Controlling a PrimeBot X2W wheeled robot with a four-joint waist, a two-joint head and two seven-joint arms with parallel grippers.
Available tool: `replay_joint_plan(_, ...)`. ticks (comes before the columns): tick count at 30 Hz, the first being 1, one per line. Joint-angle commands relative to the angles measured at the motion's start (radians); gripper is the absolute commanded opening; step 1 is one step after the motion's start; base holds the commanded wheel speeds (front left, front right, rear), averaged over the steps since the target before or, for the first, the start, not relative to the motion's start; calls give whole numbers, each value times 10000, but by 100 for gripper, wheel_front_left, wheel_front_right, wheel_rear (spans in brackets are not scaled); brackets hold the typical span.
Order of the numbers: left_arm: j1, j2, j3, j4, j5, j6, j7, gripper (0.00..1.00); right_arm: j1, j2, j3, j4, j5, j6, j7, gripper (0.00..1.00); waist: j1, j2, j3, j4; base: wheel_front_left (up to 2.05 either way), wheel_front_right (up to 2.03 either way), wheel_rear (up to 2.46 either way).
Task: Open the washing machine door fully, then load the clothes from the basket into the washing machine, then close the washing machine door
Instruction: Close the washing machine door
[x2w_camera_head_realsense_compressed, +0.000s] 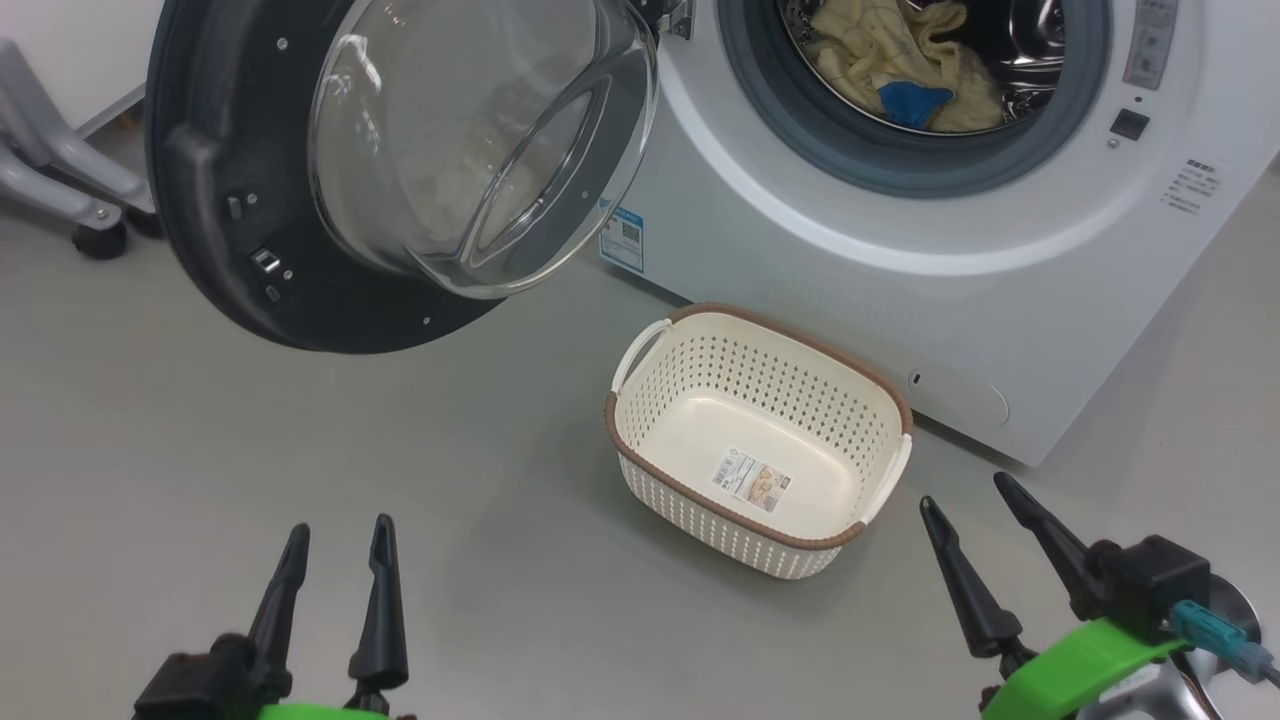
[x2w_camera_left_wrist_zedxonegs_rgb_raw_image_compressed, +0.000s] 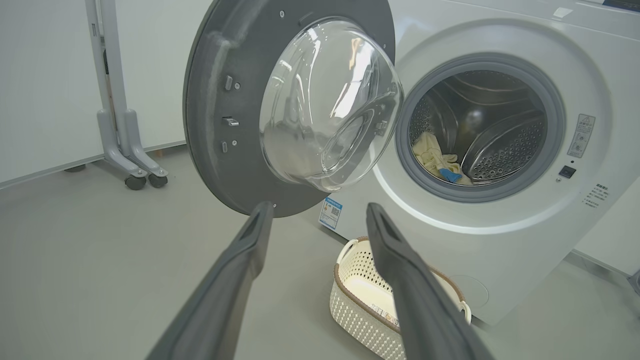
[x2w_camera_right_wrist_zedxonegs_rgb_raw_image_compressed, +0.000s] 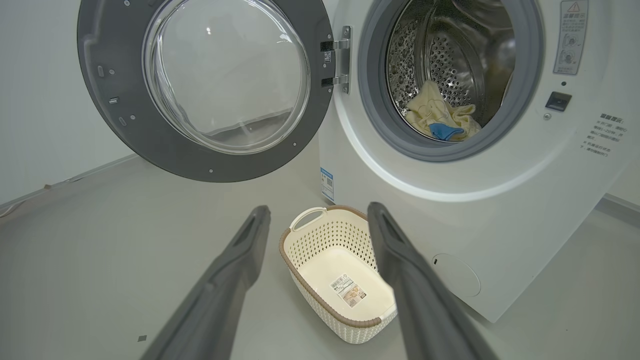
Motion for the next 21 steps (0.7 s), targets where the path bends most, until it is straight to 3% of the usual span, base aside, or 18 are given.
replay_joint_plan(1,-227,24,481,-392,2,2822,-145,100,-585,-128,216,-302,-27,35,-12,100,0,0,-8,-7,0,0,0)
replay_joint_plan(18,-349,-12,524,-477,249,2589,-193,100,-363,-128,104,-357,-37,35,20,100,0,0,-165,-91,0,0,0)
replay_joint_plan(19,-379,-38,543,-550,261,2545,-197,86,-350,-128,96,-373,-39,35,30,100,0,0,-173,-94,0,0,0)
replay_joint_plan(20,-414,-75,582,-648,267,2487,-201,49,-339,-127,84,-387,-41,35,39,100,0,0,-180,-97,0,0,0)
replay_joint_plan(21,-450,-82,612,-748,297,2403,-205,29,-329,-127,75,-399,-46,35,48,100,0,0,-190,-100,0,0,0)
